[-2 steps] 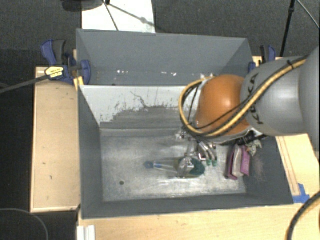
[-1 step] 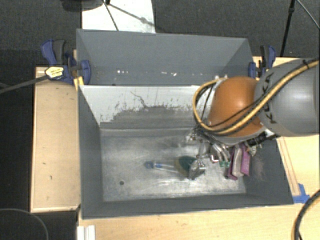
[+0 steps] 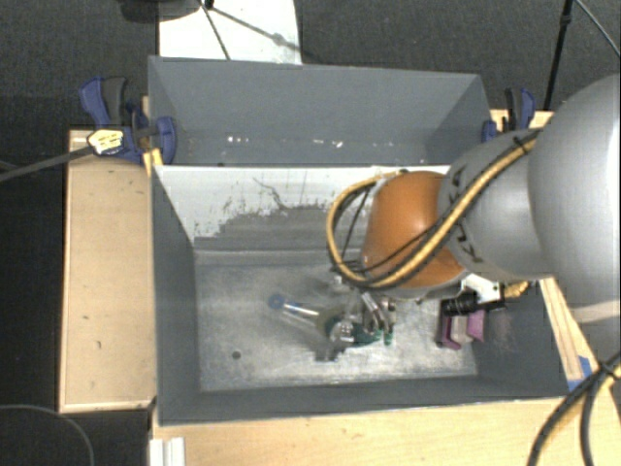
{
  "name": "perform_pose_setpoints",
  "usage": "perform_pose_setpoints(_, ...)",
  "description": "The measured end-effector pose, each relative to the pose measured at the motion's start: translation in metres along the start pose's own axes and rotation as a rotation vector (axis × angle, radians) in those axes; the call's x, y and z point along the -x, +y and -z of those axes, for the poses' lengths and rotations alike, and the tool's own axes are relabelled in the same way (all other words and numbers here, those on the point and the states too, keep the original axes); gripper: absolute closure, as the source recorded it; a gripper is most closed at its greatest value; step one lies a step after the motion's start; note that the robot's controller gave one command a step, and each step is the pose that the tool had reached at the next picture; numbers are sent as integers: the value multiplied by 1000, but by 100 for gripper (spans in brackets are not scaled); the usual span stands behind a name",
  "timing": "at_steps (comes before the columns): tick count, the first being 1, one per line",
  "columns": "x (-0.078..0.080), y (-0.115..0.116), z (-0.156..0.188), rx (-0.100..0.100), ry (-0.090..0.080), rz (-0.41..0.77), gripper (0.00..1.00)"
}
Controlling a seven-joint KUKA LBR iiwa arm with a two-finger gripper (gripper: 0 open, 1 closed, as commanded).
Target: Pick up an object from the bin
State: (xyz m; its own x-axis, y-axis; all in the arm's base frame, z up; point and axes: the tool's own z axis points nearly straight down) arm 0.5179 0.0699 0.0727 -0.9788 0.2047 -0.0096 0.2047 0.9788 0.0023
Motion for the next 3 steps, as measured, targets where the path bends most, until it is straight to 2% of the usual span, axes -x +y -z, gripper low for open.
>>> perform_pose_setpoints(1, 2, 0, 2, 0, 3, -4, 0)
perform_pose_setpoints(2, 4, 1, 4, 2, -4, -9, 100)
perform_pose_setpoints(3, 6, 1, 38, 0, 5, -15, 100)
